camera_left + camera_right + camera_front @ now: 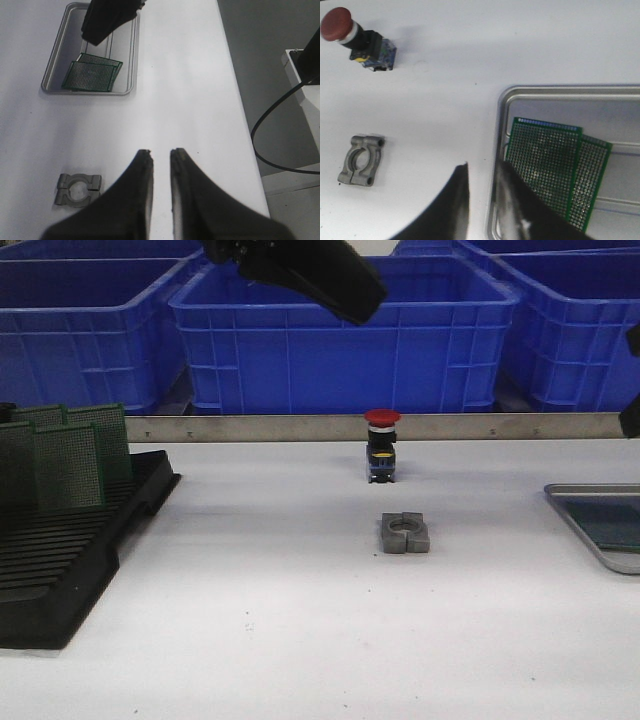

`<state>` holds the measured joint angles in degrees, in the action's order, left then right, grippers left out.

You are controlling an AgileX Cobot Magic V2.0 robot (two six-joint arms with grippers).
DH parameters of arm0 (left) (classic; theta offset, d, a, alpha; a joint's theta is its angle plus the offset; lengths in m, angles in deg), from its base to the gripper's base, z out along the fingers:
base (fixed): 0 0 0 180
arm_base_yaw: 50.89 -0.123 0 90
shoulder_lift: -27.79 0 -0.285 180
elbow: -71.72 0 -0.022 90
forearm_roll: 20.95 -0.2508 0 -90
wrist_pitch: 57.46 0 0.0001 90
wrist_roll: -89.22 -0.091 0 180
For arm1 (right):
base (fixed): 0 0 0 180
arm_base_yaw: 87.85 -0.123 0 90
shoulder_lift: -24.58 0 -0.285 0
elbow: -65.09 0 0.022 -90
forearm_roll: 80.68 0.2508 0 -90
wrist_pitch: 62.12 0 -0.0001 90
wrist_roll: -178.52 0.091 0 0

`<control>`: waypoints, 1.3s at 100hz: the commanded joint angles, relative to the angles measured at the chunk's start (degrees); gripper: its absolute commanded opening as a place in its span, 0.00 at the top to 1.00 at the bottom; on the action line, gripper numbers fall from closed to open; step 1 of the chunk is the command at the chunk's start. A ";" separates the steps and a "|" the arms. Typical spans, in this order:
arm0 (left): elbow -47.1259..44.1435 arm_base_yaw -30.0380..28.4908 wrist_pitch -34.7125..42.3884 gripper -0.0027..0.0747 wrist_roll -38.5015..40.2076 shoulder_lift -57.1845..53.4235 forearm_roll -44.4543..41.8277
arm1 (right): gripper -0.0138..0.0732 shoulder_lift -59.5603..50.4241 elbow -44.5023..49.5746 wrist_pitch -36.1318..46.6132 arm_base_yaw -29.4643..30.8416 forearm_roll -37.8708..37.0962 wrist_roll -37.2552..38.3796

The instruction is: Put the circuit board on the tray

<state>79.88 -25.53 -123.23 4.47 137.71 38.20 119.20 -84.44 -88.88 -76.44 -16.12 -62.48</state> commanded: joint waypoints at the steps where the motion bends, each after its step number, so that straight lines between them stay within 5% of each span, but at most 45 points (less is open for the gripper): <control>1: 1.85 -1.76 -1.36 0.99 2.99 -3.55 4.04 | 0.93 -4.86 -1.55 -1.52 0.25 -0.16 -1.32; 28: 1.85 -7.29 0.10 0.99 7.22 -7.35 2.86 | 0.91 -13.24 -0.77 -0.61 -2.40 -0.27 -1.32; 57: -3.46 -9.83 12.19 0.99 11.10 -14.96 -1.03 | 0.91 -24.49 8.65 12.81 -12.02 0.04 -1.86; 73: -11.01 -9.78 25.71 0.99 13.14 -21.51 -0.92 | 0.91 -30.77 13.58 20.45 -18.14 -0.01 -1.86; 94: -23.13 -9.78 39.61 0.99 13.14 -32.11 1.48 | 0.91 -40.16 17.26 19.19 -19.77 -0.01 -2.04; 130: -42.67 -9.78 52.93 0.99 13.04 -54.57 4.32 | 0.91 -62.37 24.60 19.52 -19.77 -0.01 -2.28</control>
<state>39.12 -35.05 -74.80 16.90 88.49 40.06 61.02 -59.88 -71.46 -96.11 -17.05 -63.96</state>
